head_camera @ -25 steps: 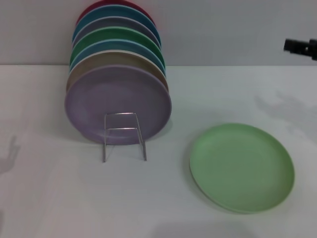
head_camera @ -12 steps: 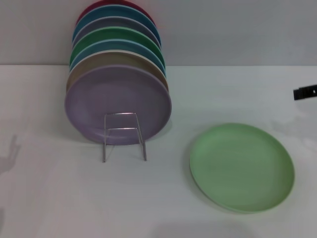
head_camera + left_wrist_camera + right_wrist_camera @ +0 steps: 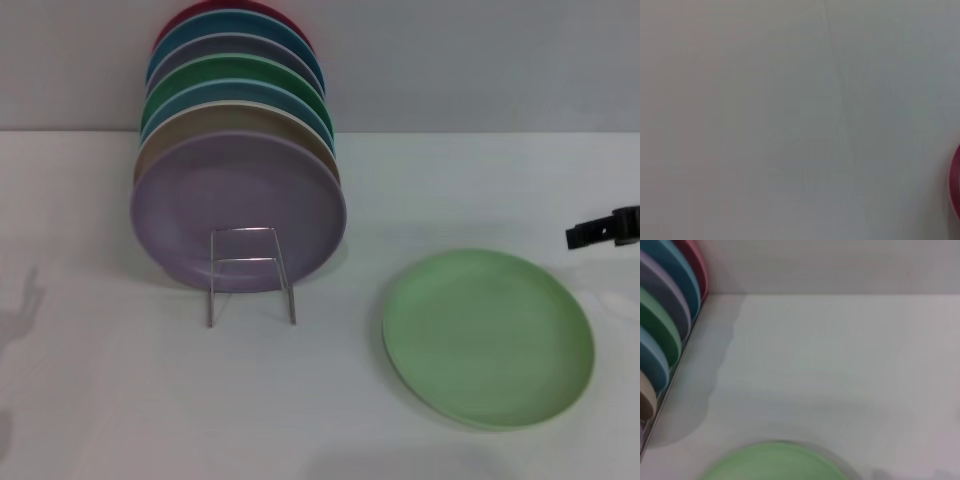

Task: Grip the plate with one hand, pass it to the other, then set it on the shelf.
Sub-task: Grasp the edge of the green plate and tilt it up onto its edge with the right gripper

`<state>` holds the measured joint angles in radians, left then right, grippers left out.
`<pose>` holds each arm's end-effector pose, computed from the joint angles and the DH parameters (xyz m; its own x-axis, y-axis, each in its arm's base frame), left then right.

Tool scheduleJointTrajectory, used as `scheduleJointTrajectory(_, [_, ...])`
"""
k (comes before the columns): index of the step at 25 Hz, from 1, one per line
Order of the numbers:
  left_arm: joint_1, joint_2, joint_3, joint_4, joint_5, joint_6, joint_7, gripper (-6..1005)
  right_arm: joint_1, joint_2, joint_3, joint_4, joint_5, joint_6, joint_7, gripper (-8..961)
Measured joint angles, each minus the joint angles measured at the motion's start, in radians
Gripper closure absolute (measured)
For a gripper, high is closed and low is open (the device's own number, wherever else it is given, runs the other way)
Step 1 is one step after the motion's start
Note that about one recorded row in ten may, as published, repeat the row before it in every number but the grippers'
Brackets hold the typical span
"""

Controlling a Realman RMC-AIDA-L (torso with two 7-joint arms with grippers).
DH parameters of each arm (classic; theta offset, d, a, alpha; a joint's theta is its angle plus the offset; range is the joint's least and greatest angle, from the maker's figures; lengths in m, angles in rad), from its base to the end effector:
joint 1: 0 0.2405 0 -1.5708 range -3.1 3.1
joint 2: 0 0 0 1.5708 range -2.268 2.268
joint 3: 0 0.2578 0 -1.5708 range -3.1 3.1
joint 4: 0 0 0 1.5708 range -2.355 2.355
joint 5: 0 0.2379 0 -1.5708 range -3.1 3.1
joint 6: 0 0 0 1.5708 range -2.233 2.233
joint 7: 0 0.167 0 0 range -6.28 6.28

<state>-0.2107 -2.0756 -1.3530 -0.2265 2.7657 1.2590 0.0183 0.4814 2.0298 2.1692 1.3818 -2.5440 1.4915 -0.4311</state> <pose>-0.3937 0.3058 0.0060 0.8317 -0.0860 0.5485 0.5525 0.0318 -0.8329 0.2593 0.4008 0.0876 0.4257 -0.8522 -0.3041 -0.8389 -0.2457 -0.4856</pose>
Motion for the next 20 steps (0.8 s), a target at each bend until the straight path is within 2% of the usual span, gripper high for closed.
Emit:
scheduleJointTrajectory(8, [-0.012,0.0,-0.01,0.005,-0.001,-0.009,0.0,212,0.05,-0.004,0.005,-0.155,-0.009,-0.013,-0.037,261])
scheduleJointTrajectory(20, [-0.012,0.002,-0.012,0.006,-0.002,-0.013,0.004,212,0.062,-0.015,-0.002,-0.208,-0.058,-0.012,-0.038,260])
